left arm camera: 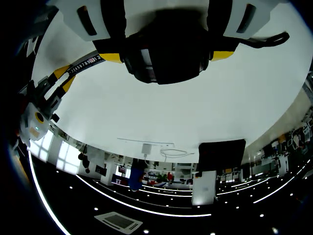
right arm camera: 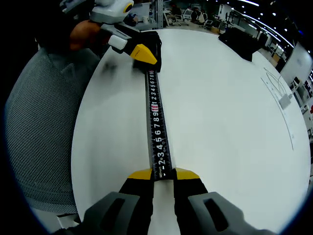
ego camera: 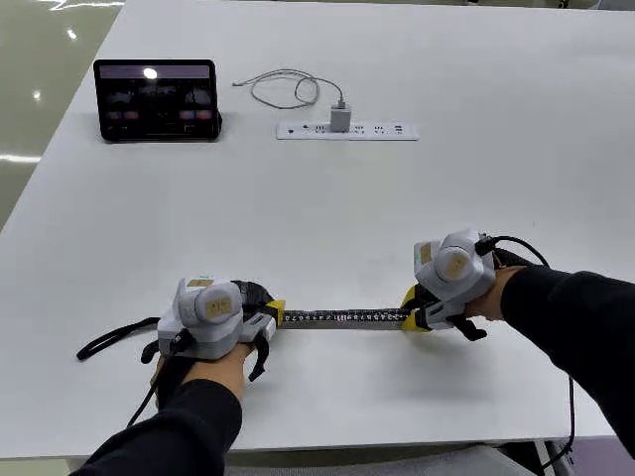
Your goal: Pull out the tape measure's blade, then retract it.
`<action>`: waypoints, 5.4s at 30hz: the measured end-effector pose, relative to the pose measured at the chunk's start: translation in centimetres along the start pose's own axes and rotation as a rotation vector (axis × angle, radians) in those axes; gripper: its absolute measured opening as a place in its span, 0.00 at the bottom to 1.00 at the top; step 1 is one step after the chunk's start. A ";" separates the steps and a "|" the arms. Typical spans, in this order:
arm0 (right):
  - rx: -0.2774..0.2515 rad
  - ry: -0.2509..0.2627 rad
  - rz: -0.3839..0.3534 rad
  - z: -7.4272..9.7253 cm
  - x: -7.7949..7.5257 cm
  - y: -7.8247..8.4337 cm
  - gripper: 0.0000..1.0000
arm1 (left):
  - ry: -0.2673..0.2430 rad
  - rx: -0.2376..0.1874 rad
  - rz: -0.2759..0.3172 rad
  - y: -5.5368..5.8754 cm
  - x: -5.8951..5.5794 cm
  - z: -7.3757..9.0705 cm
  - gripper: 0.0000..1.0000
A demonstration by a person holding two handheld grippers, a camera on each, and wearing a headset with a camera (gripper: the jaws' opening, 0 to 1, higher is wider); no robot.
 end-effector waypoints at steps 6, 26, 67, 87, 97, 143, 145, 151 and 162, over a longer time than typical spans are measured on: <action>-0.003 0.003 -0.007 -0.1 0.1 -0.2 0.10 | 0.001 0.001 0.000 0.0 0.0 0.0 0.63; -0.011 -0.003 -0.027 -0.7 0.3 -1.1 0.11 | 0.001 0.002 0.000 0.0 0.0 0.0 0.63; -0.020 0.001 -0.050 -2.2 1.0 -3.5 0.11 | 0.015 0.011 0.016 0.3 -0.1 0.2 0.63; -0.033 -0.009 -0.032 -2.9 1.3 -4.8 0.11 | 0.018 0.023 0.010 0.1 -0.1 0.1 0.63; -0.035 -0.011 -0.009 -3.2 1.5 -5.4 0.11 | 0.017 0.024 0.014 0.2 -0.1 0.1 0.63; -0.075 -0.027 -0.013 -4.7 2.3 -8.1 0.11 | 0.016 0.020 0.032 0.2 0.0 0.1 0.63; -0.075 -0.028 -0.012 -4.8 2.3 -8.2 0.11 | 0.016 0.019 0.032 0.2 0.1 0.1 0.63; -0.078 -0.028 -0.011 -4.9 2.4 -8.5 0.11 | 0.024 0.021 0.021 0.2 0.1 0.1 0.63; -0.096 -0.028 -0.012 -5.2 2.6 -9.2 0.11 | 0.027 0.024 0.030 0.2 0.1 0.2 0.63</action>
Point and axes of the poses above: the centre of the closed fingertips' face, and the gripper's own axes: z roughly backward along the fingers, x roughly to its left, y roughly out of its underside, the point moved 6 cm from there along z, roughly backward along the fingers, and after that the axes turned 8 degrees about -z, right-handed, at the moved point
